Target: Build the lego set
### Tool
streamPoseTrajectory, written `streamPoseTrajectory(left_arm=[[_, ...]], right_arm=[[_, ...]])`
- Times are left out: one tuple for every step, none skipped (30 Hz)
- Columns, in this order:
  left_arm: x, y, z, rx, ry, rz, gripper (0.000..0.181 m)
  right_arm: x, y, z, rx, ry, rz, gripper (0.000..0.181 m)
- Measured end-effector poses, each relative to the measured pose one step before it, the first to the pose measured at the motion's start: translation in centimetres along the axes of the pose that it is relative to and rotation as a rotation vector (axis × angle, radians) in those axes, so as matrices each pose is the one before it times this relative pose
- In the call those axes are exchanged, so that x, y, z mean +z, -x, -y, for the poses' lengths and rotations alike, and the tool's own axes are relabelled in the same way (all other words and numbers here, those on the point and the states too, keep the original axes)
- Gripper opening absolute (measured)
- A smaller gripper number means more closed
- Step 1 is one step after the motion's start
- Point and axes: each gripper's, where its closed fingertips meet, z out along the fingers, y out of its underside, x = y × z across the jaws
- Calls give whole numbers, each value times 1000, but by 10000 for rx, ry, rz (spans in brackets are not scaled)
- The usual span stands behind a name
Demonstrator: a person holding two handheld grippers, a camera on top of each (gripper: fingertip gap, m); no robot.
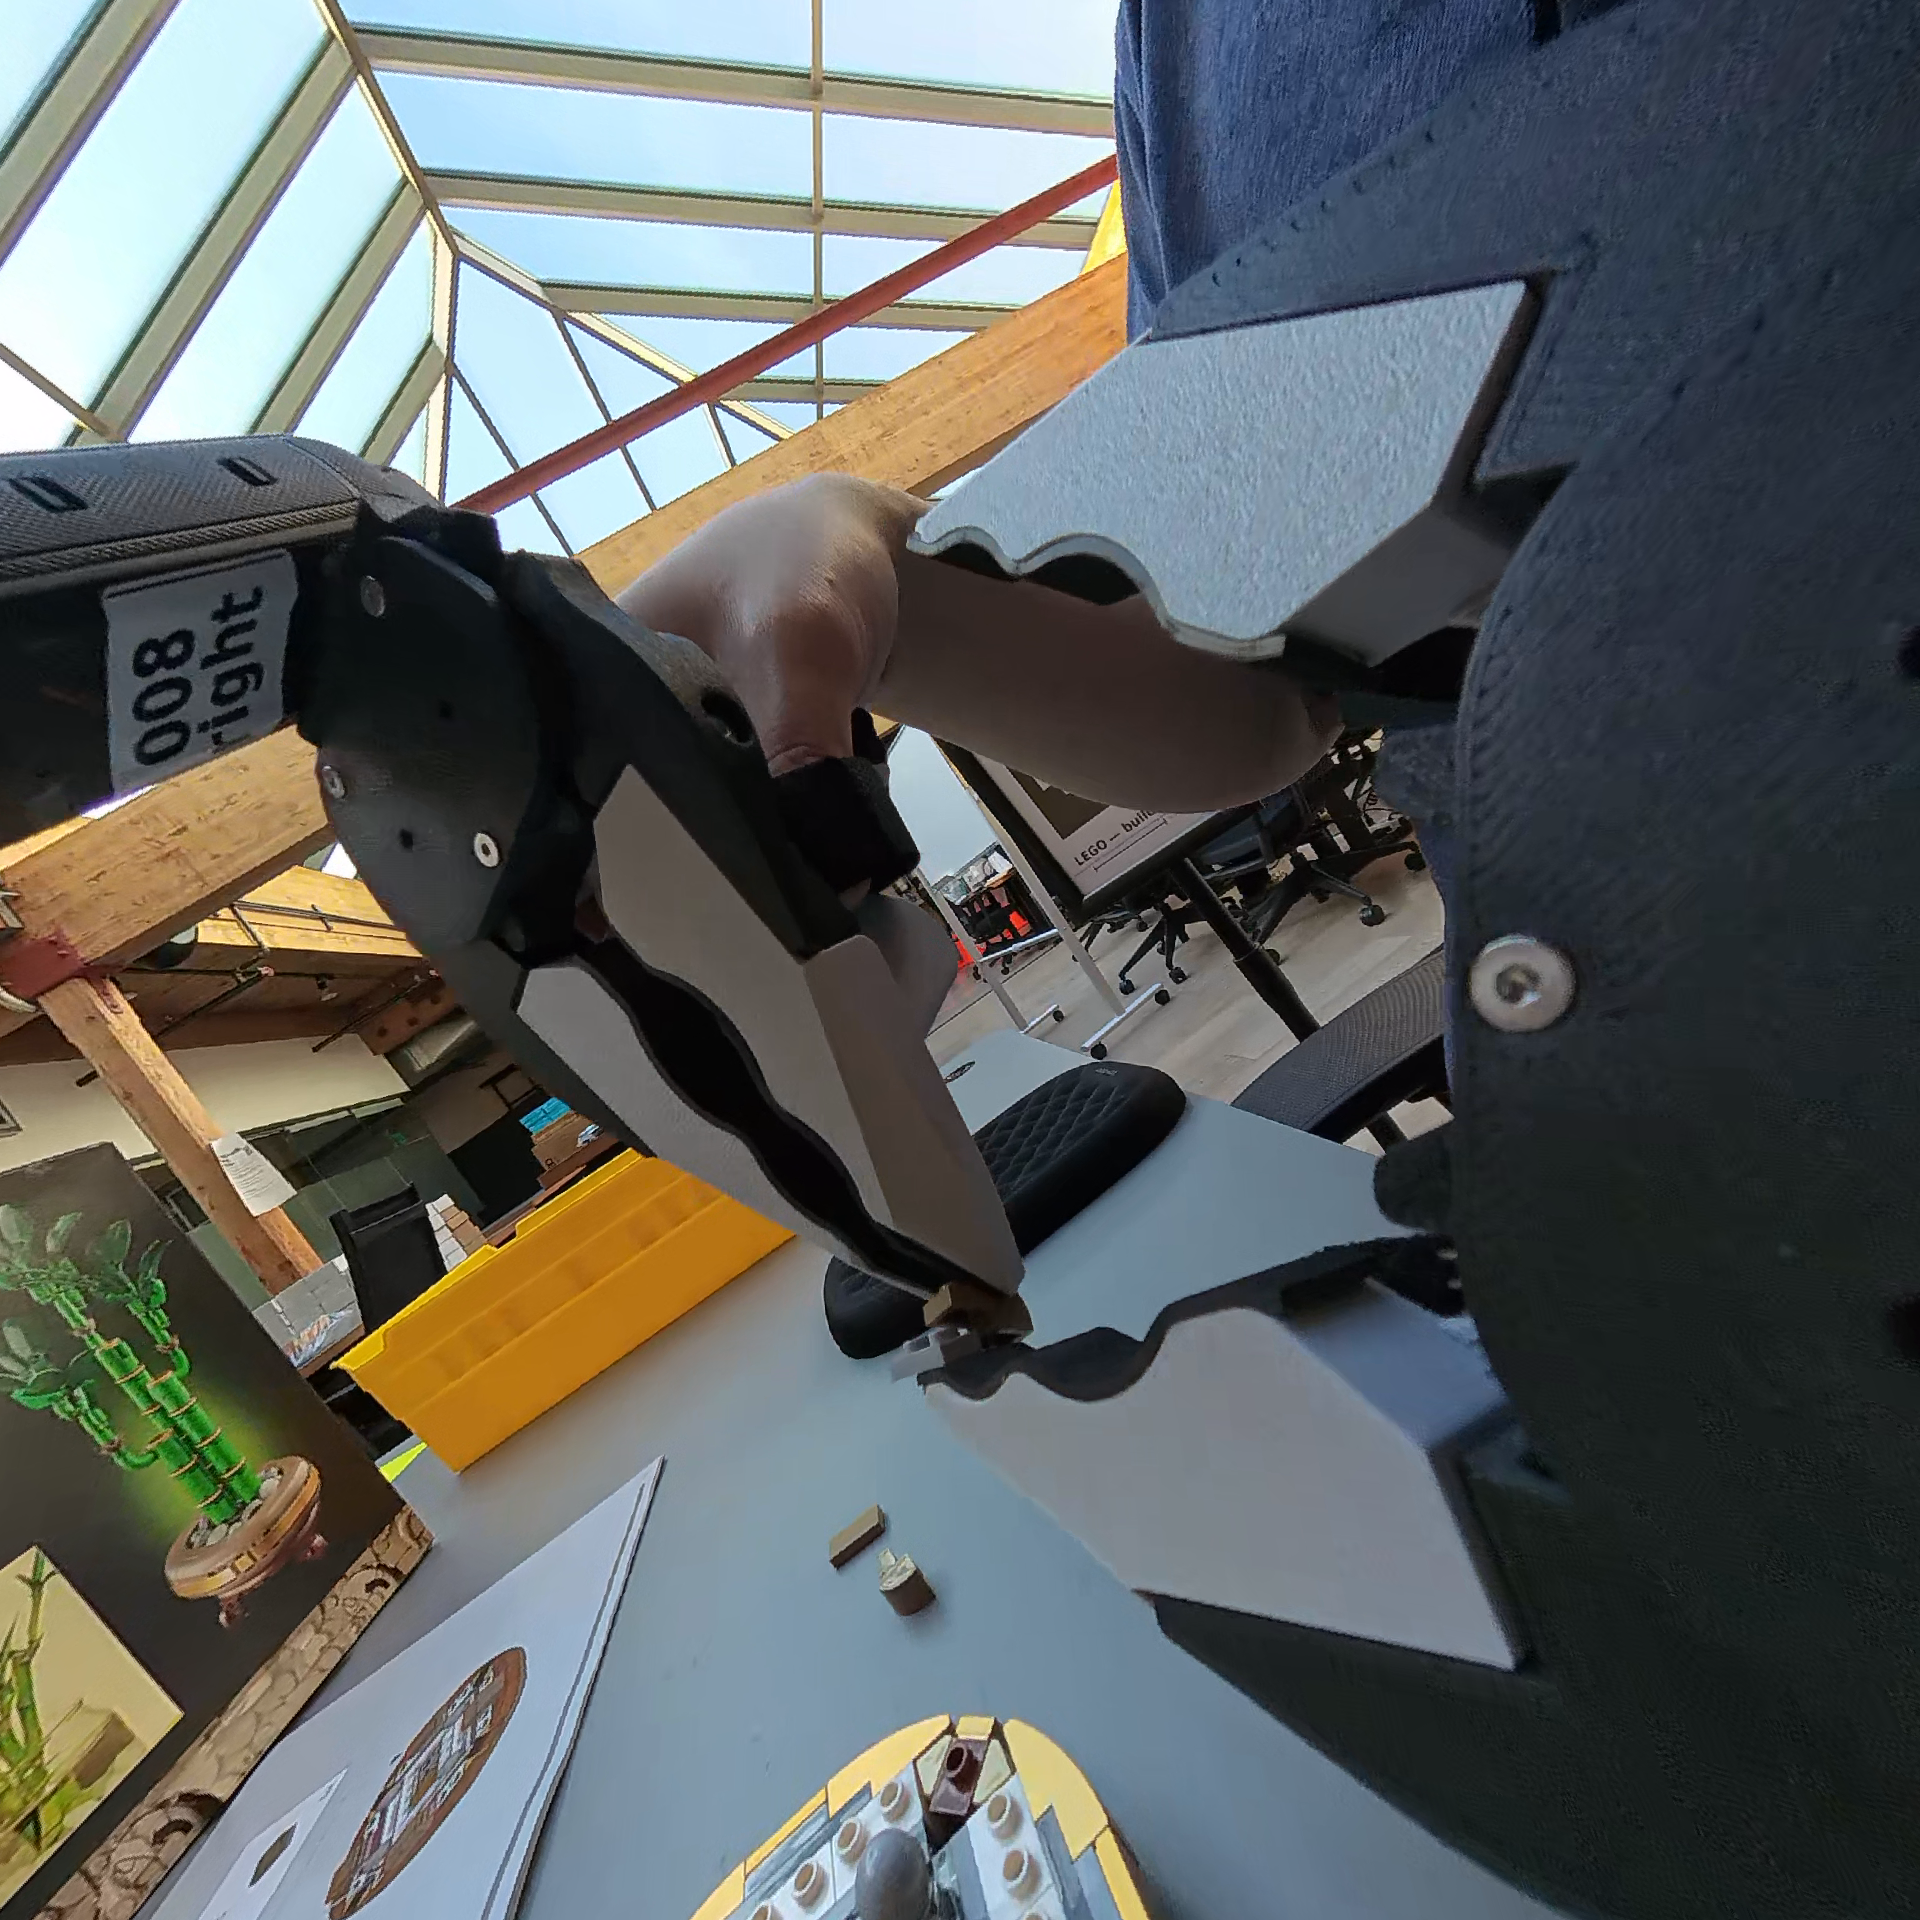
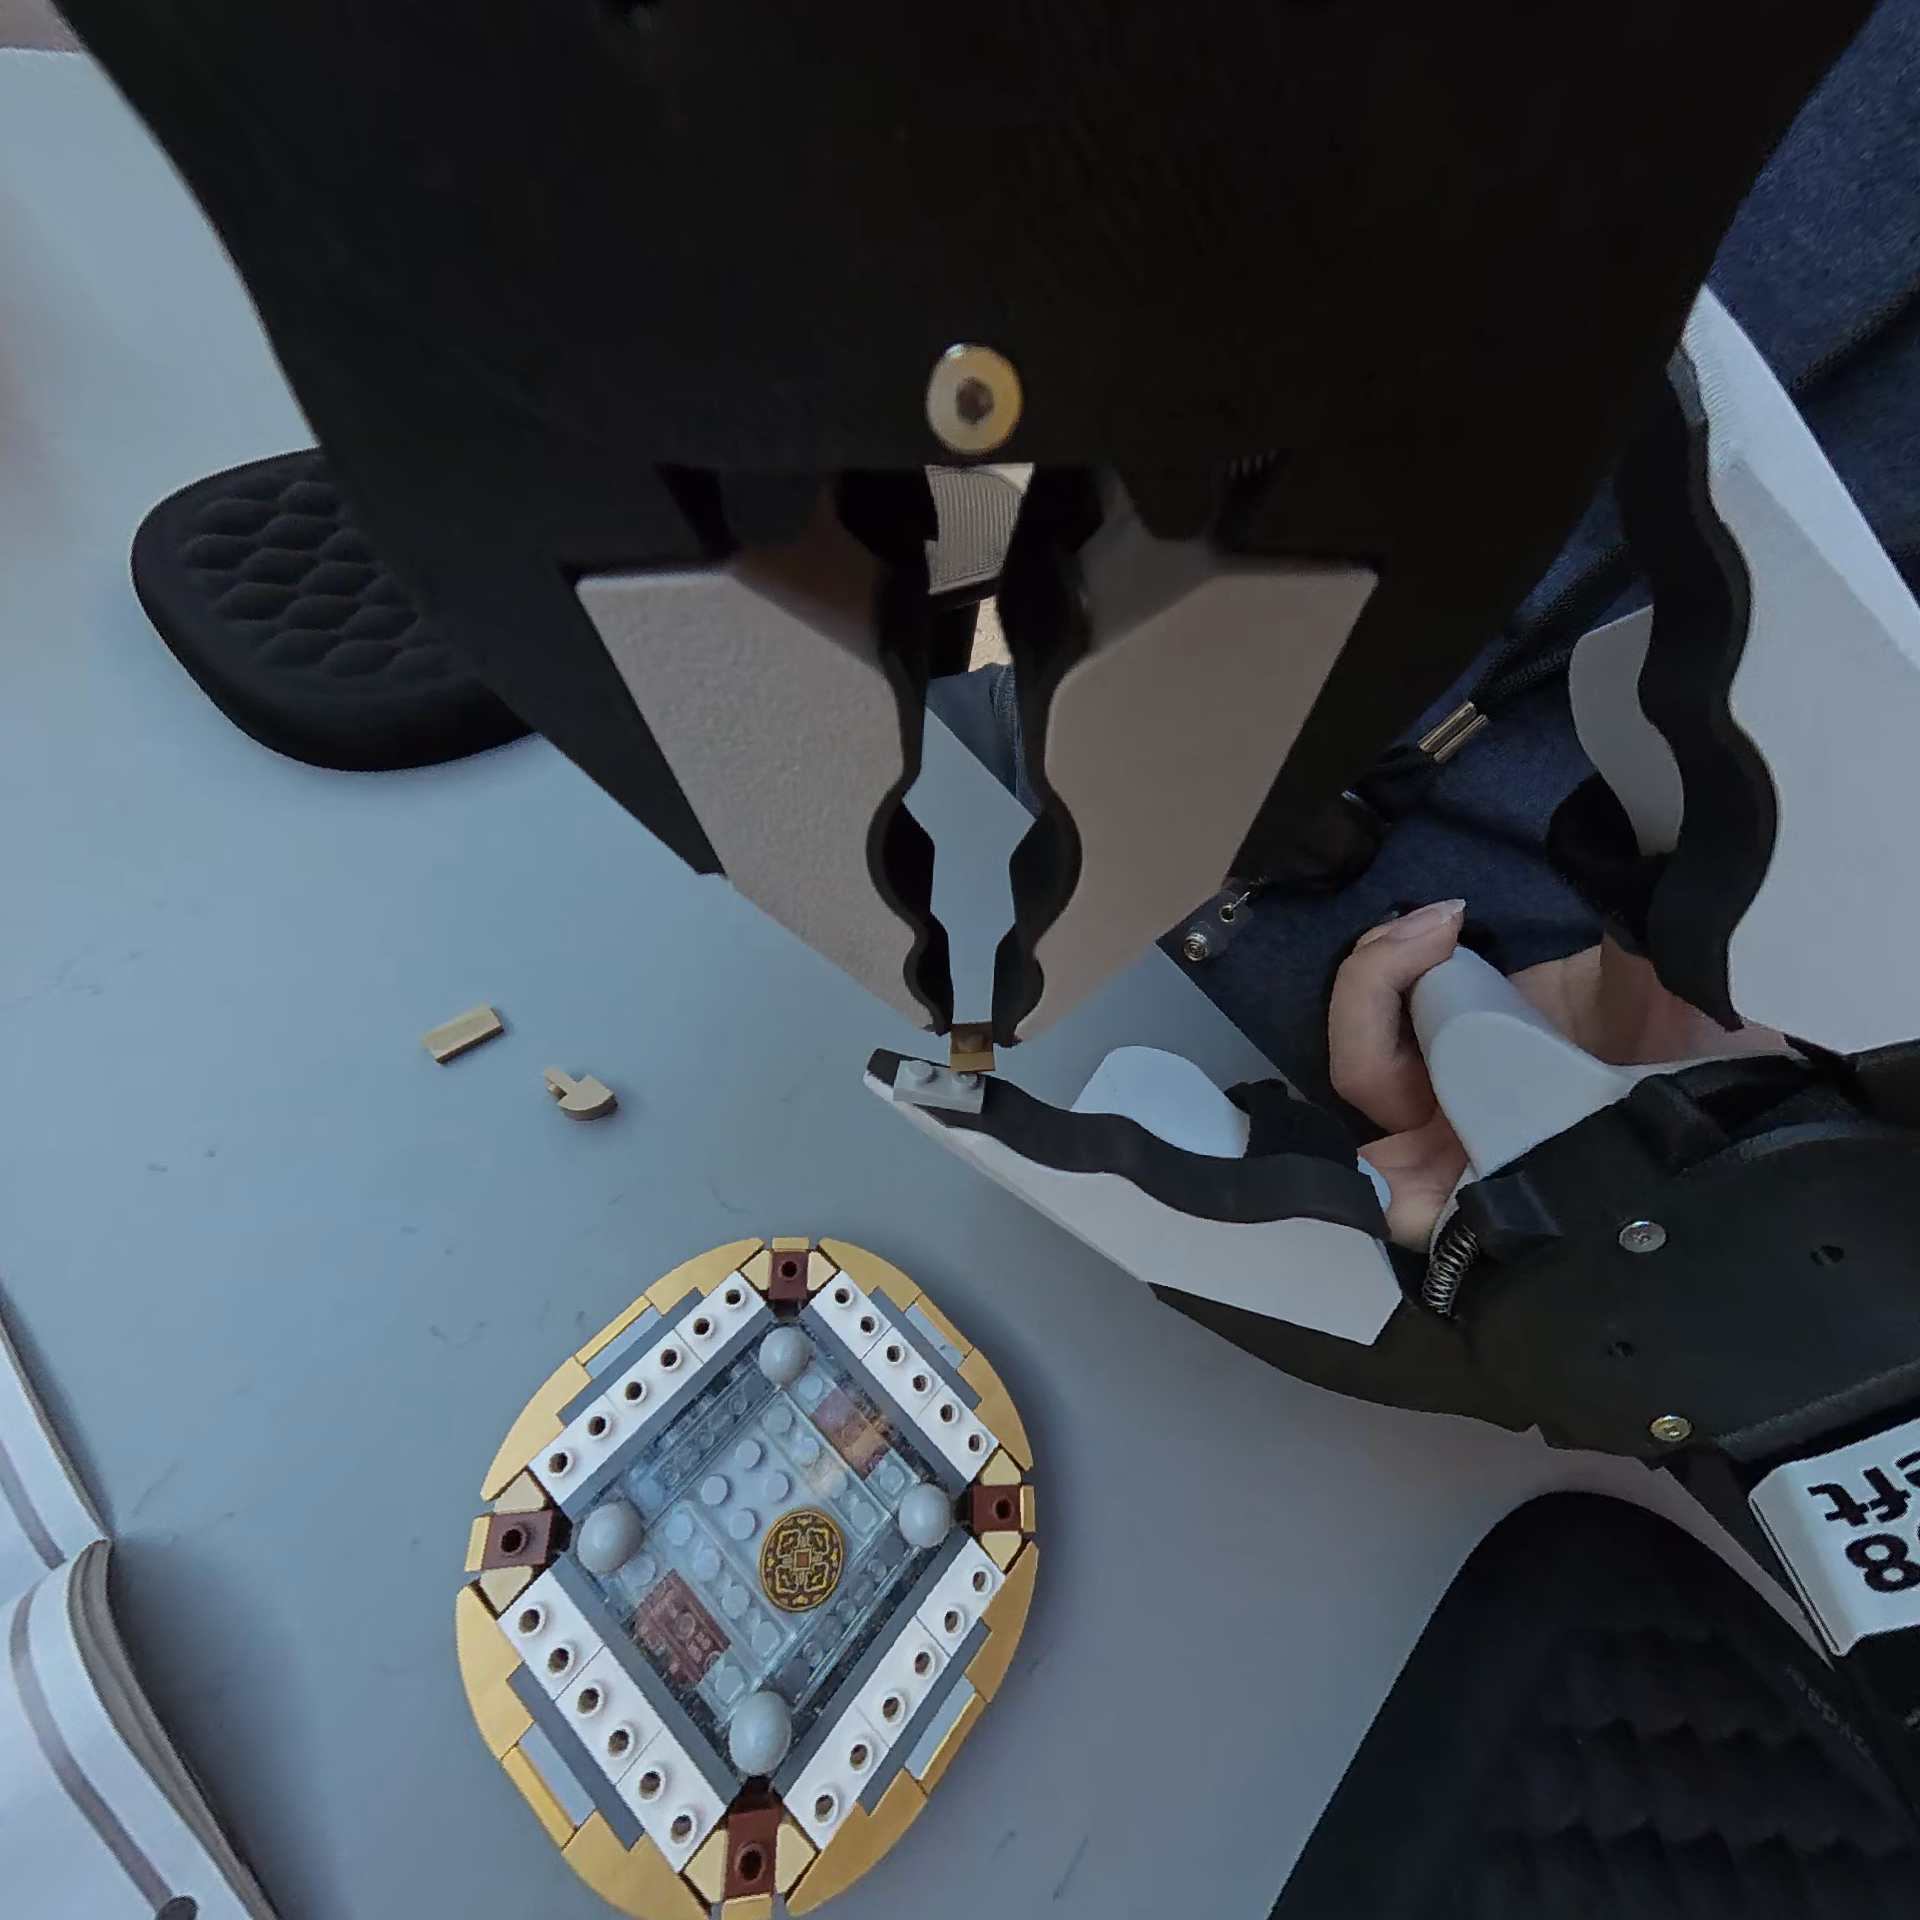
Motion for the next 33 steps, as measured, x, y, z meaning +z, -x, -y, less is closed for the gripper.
streamPoseTrajectory(left_arm=[[-9,-29,-37,-6,13,-9,143],[-18,-26,-33,7,21,-2,143],[-8,-34,-35,11,17,0,143],[-14,-65,-3,-14,6,-14,143],[-33,-61,26,-43,-19,-21,144],[-43,-43,71,-58,-37,-21,144],[-65,-49,116,-83,-60,-35,144],[-68,-67,133,-111,-61,-47,144],[-84,-70,130,-151,-69,-68,145],[-96,-45,158,-150,-97,-55,144],[-130,-38,186,-116,-107,-51,145],[-132,-64,212,-109,-135,-60,144],[-153,-46,260,-73,-153,-37,144],[-147,-30,261,-27,-131,-22,144],[-135,-23,213,0,-103,-8,144],[-110,-45,216,-8,-111,-4,145],[-86,-33,242,-14,-127,3,148],[-66,15,217,-2,-118,20,151],[-61,26,199,1,-98,19,153],[-103,34,222,-3,-85,15,155],[-130,23,210,-21,-65,7,155],[-143,36,213,-34,-64,1,156],[-159,38,242,-34,-93,-8,156],[-142,18,202,-18,-73,-9,155],[-154,59,196,5,-63,26,156],[-152,53,183,19,-65,27,155],[-117,14,146,5,-36,5,155],[-117,-43,176,6,-63,-28,154],[-119,-33,199,-5,-76,-21,154],[-120,-24,182,-18,-73,-21,153],[-99,-56,207,-44,-97,-37,153],[-103,-59,186,-60,-88,-53,153],[-78,-48,134,-70,-52,-46,153]], right_arm=[[24,23,-19,32,148,15,7],[3,21,-25,-2,159,-1,7],[-12,27,-5,-22,161,-18,7],[-5,32,-37,-42,184,-25,7],[-24,27,-14,-48,189,-24,7],[-42,42,1,-33,180,-23,7],[-41,31,50,-49,174,-33,7],[-41,39,27,-42,193,-27,7],[-43,48,7,-39,227,-19,7],[-63,47,77,-72,206,-26,7],[-80,53,108,-61,198,-19,7],[-123,58,160,-49,204,-10,7],[-160,62,252,-78,161,-18,7],[-154,16,260,-57,173,-47,7],[-124,-25,239,-44,210,-79,7],[-63,31,187,-77,263,-63,7],[2,9,210,-139,270,-79,7],[36,-27,243,-76,256,-91,7],[-6,-32,244,-39,231,-107,7],[-14,-8,259,-123,195,-137,7],[-26,28,219,-155,185,-121,7],[-28,36,215,-111,172,-92,7],[-31,61,230,-70,139,-53,7],[-26,101,246,-70,109,-24,7],[-28,57,247,-66,90,-58,7],[-47,27,218,-62,60,-84,7],[-56,54,148,-48,87,-74,7],[-91,71,164,-59,49,-65,8],[-97,39,166,-60,32,-76,8],[-90,30,156,-45,26,-66,8],[-98,34,157,-43,5,-61,8],[-87,30,129,-34,3,-50,8],[-55,31,61,-19,32,-39,8]])
